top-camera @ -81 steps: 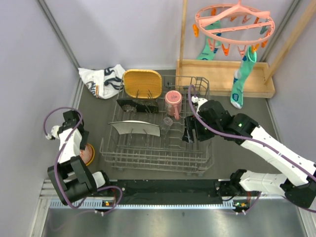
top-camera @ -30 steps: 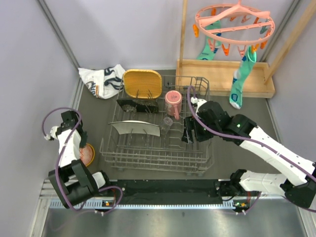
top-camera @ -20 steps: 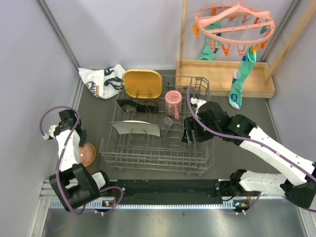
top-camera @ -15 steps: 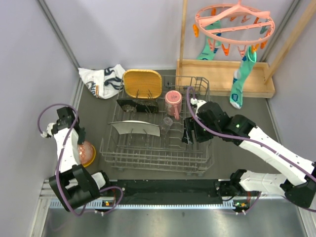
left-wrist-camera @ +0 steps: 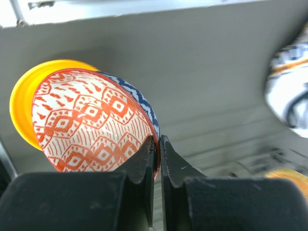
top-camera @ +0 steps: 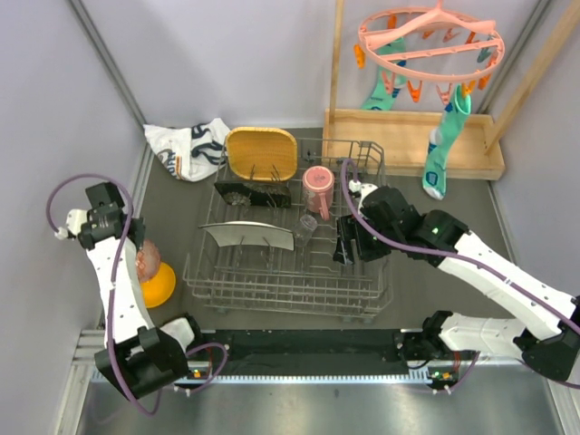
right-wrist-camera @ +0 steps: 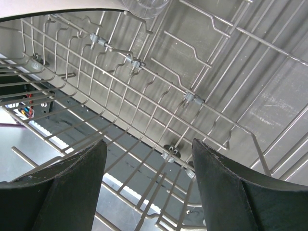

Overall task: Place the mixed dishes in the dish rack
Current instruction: Grab a bowl with the left arm, then pass the bowl from the left arm to the right

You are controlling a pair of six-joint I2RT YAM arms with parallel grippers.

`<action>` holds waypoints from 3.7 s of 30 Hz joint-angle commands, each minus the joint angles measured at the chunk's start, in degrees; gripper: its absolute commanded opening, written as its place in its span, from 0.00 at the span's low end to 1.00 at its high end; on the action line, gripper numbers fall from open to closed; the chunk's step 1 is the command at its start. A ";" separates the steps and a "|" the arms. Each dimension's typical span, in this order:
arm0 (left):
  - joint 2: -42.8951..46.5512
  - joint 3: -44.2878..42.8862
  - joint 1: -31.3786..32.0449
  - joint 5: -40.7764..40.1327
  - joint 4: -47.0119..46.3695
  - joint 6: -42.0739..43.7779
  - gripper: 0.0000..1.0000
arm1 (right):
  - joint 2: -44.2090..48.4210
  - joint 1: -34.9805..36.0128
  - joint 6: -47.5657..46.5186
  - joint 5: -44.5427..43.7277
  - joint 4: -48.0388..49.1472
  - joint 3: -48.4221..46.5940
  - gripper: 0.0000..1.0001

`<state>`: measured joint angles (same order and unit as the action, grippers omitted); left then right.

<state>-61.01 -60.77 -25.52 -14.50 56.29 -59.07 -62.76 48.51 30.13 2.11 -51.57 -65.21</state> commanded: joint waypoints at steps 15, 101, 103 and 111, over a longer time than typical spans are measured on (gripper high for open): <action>1.42 -19.12 -0.41 24.07 -11.01 2.91 0.00 | 1.06 -0.08 1.33 -1.93 2.44 -1.06 0.71; -18.96 -0.22 55.48 42.89 -144.00 -48.25 0.00 | 1.94 -32.87 60.31 38.76 95.08 7.03 0.97; -20.01 -0.75 56.89 42.45 -144.62 -47.81 0.00 | 1.85 -32.95 60.66 38.67 94.90 7.03 0.97; -23.45 -6.72 59.88 42.27 -145.15 -46.84 0.00 | 3.17 -32.95 60.75 38.85 94.38 10.19 0.97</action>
<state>-83.77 -62.22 32.88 28.91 -72.99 -107.22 -61.21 15.22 89.67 39.72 39.00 -56.07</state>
